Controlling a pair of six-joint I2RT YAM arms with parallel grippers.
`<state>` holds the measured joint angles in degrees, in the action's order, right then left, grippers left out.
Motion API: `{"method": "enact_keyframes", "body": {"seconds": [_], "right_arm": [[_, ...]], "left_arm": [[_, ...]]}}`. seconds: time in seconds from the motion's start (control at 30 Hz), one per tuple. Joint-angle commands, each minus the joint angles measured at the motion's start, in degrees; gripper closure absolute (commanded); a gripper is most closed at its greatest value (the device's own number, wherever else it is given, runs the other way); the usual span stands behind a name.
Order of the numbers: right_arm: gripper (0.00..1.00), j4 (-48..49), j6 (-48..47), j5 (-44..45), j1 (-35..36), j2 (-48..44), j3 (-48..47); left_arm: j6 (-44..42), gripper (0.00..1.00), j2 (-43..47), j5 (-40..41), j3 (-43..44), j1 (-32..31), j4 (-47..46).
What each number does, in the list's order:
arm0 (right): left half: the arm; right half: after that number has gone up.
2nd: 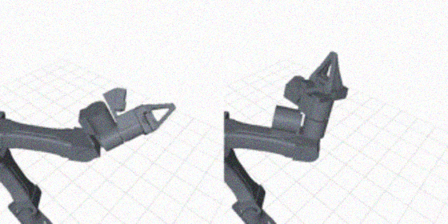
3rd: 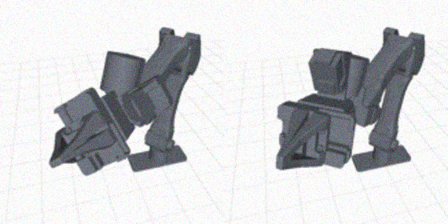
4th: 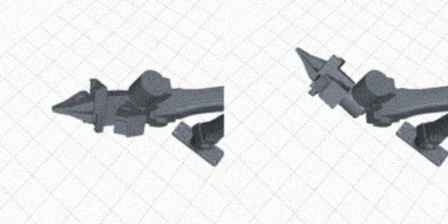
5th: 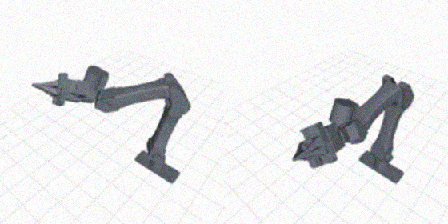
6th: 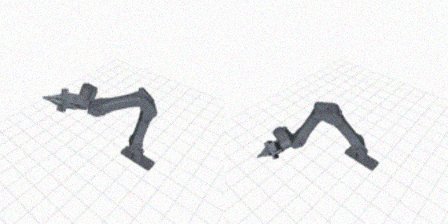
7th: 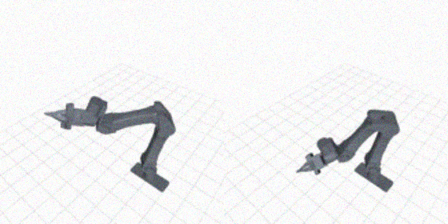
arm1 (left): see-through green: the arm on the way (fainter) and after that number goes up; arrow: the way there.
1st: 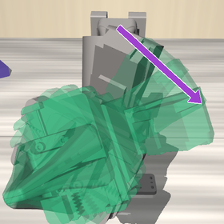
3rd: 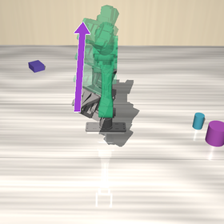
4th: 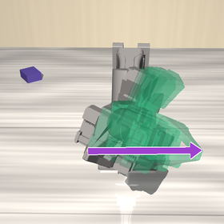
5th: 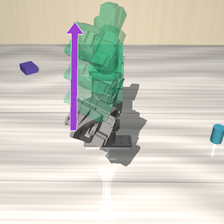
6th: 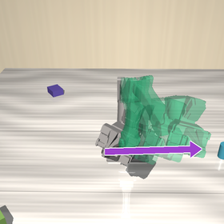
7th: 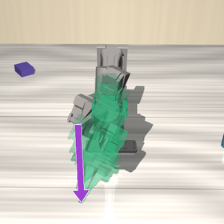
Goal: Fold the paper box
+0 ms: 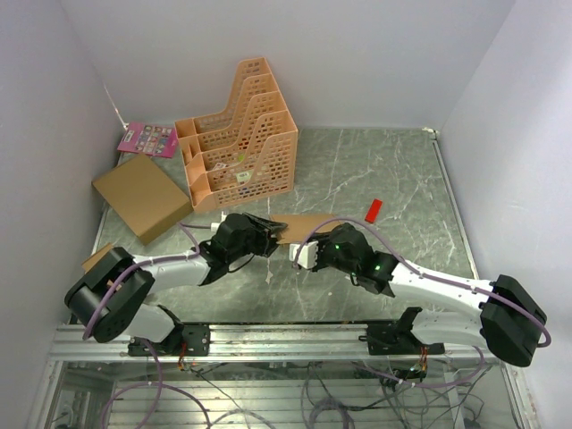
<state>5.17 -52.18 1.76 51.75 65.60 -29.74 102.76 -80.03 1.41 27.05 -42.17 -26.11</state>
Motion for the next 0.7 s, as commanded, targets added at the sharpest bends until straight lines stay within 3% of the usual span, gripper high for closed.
{"method": "enact_keyframes", "body": {"seconds": [0.0,0.17,0.37,0.53,0.67], "right_arm": [[0.75,2.01,2.51,0.06,-0.88,-1.67,-0.09],[0.76,0.09,6.05,-2.81,-3.48,-2.98,-1.59],[0.76,-2.95,10.14,-7.48,-7.61,-4.17,-4.46],[0.77,-6.75,16.05,-14.36,-13.49,-4.24,-9.03],[0.77,-11.05,22.16,-24.41,-20.24,-3.35,-14.22]], "left_arm": [[0.94,0.35,3.14,0.84,-1.37,-0.26,-1.61],[0.61,0.23,7.91,2.76,-3.33,-0.26,1.56],[-2.57,0.22,16.4,5.93,-6.73,-0.23,5.83],[-12.74,0.22,25.54,9.46,-7.38,-0.23,12.74],[-25.26,0.21,31.05,9.49,-9.3,-0.18,10.67]]}}
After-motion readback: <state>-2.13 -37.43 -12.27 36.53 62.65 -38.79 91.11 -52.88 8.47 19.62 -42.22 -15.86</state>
